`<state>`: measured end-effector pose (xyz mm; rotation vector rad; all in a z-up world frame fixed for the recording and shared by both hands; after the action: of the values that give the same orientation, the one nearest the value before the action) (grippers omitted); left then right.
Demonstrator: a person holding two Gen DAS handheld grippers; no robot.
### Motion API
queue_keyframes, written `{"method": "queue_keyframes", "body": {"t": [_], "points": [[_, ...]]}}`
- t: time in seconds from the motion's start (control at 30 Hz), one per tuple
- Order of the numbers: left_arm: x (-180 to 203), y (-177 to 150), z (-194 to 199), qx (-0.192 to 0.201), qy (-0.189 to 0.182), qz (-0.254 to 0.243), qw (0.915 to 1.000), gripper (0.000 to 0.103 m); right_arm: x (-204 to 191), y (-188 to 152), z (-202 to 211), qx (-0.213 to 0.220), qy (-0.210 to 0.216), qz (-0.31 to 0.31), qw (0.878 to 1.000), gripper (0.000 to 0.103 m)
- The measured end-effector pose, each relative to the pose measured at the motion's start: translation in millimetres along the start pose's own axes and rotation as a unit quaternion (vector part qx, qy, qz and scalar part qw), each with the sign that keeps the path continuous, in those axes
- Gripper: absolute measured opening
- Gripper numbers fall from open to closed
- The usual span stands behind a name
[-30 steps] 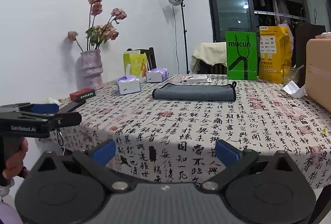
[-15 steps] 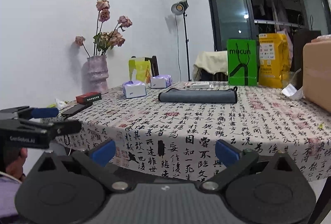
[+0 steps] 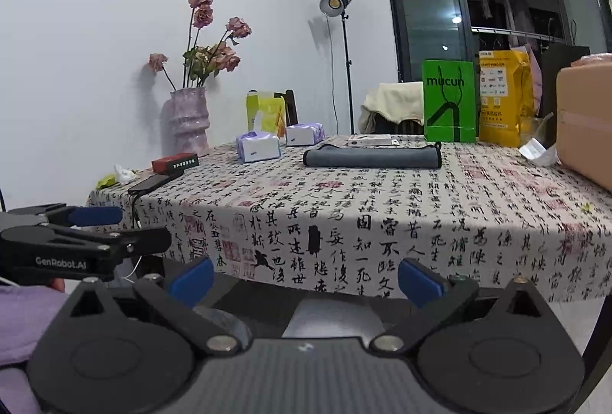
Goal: Fold towel
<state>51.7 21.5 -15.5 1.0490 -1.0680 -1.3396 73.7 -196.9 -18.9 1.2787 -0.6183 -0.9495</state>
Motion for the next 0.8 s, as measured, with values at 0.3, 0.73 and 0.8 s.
{"method": "queue_keyframes", "body": {"t": [0.3, 0.73, 0.8], "points": [[3, -11, 5, -0.024, 0.007, 0.004, 0.9997, 0.103, 3, -9, 11, -0.011, -0.005, -0.021, 1.0, 0.103], [4, -13, 7, -0.024, 0.011, 0.003, 0.9996, 0.103, 2, -8, 13, -0.009, -0.01, -0.017, 1.0, 0.103], [4, -12, 7, -0.024, 0.011, 0.003, 0.9996, 0.103, 2, -8, 13, -0.009, -0.012, -0.016, 1.0, 0.103]]}}
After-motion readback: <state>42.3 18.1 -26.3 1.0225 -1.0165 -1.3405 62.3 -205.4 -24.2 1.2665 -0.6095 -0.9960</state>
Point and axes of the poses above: each gripper's, at about its wrist camera, not at the fingertips, and z roughly against the way its jaws point, x to its right, y to its top, the point moved 5 cm from there along -z, roughly the way its jaws point, and after that the axes turned 7 degrees about x, right-handed, at the moved point
